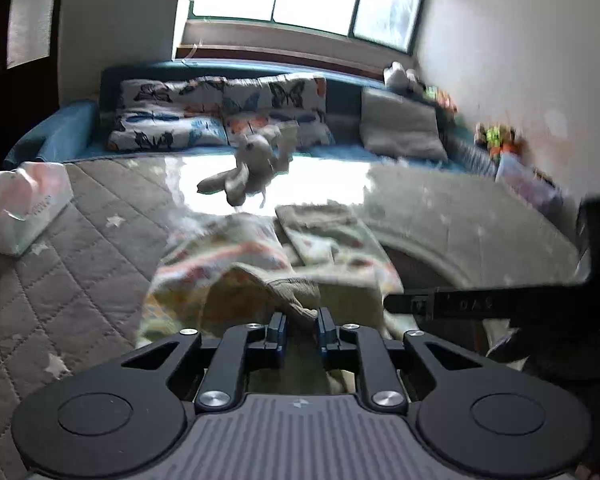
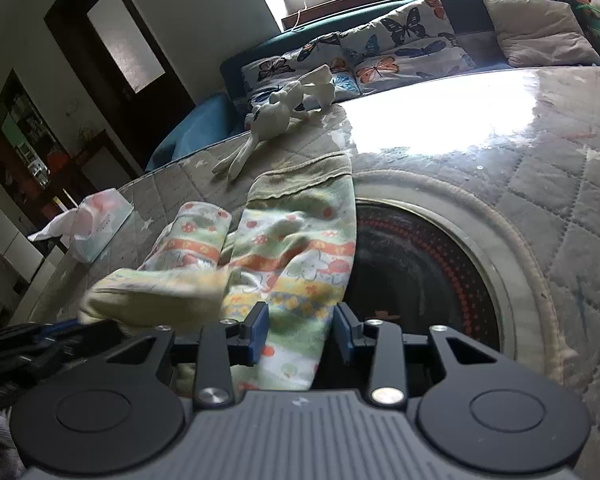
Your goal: Fold clothes
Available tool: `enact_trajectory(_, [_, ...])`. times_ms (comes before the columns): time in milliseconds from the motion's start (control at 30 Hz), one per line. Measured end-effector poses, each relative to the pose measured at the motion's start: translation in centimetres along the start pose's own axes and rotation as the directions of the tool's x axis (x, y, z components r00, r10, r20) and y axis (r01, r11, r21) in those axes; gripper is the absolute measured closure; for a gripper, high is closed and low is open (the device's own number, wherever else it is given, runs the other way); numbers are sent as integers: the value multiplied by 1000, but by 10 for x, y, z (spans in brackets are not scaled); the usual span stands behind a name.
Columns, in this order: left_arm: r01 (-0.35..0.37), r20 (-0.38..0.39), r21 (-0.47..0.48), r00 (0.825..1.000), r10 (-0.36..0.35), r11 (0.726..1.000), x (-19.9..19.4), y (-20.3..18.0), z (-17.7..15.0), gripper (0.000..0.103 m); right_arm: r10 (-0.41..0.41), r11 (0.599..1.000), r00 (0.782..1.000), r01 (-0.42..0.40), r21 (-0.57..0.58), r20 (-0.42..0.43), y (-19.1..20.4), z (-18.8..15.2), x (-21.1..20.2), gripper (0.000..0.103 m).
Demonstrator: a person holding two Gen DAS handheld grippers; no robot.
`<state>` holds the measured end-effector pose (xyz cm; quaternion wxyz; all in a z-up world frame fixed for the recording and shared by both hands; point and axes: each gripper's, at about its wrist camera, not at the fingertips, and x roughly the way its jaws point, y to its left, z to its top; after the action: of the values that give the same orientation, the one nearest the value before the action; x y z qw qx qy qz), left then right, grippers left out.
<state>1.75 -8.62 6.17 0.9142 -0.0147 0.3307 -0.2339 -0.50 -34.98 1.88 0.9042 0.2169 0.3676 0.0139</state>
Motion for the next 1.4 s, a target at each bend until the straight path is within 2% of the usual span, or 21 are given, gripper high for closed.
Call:
enact_trajectory(167, [-44,68,-80,996,50,996,-21,25,10,90,-17,1000,1000,17,-16,0,4,6,11,63])
enact_trajectory(333, [-90,122,-176,986,113,980,-50,62,12,91,-40,997,999,40,-65,1,16,10,19,63])
enact_trajectory(367, [-101,131,-195,983,128,976,-57,70,11,91,-46,996,999,46,-73,5,17,10,17,68])
enact_trajectory(400, [-114,138,-215,980,146,970,-64,78,10,91,-52,995,999,53,-80,9,18,10,15,80])
enact_trajectory(433, [-129,144,-235,976,165,963,-71,87,7,91,-58,994,998,59,-87,13,19,11,14,87])
enact_trajectory(467, [-145,148,-255,971,187,956,-78,96,4,91,-64,993,998,65,-95,17,21,11,12,94])
enact_trajectory(533, [-180,146,-297,962,231,938,-91,115,-4,91,-76,991,997,78,-109,26,23,11,8,98])
enact_trajectory(667, [-258,114,-369,941,319,893,-112,149,-25,91,-114,986,991,122,-115,77,16,10,-19,99])
enact_trajectory(767, [-305,71,-429,927,368,850,-123,171,-44,91,-170,978,977,184,-99,131,3,4,-53,99])
enact_trajectory(833, [-325,44,-448,922,384,833,-128,178,-57,91,-217,969,962,233,-82,163,-7,-4,-75,99])
enact_trajectory(933, [-351,9,-443,918,396,825,-132,177,-75,91,-278,954,940,294,-55,197,-23,-22,-110,99])
enact_trajectory(1067, [-363,-4,-413,918,397,835,-136,165,-86,91,-364,927,904,376,-12,223,-45,-53,-152,99])
enact_trajectory(1200, [-362,-25,-381,924,382,851,-131,158,-90,91,-437,900,881,430,77,183,-75,-90,-184,98])
enact_trajectory(1233, [-366,-33,-370,924,382,854,-130,157,-91,91,-446,895,881,438,86,159,-81,-97,-186,97])
enact_trajectory(1300, [-376,-42,-363,921,388,852,-129,156,-90,90,-480,877,867,470,100,132,-91,-106,-190,83])
enact_trajectory(1333, [-380,-45,-363,919,391,851,-129,155,-89,87,-508,861,853,497,110,121,-97,-110,-193,83])
enact_trajectory(1400, [-389,-51,-359,916,399,848,-130,155,-87,85,-508,860,852,496,120,127,-104,-109,-200,81])
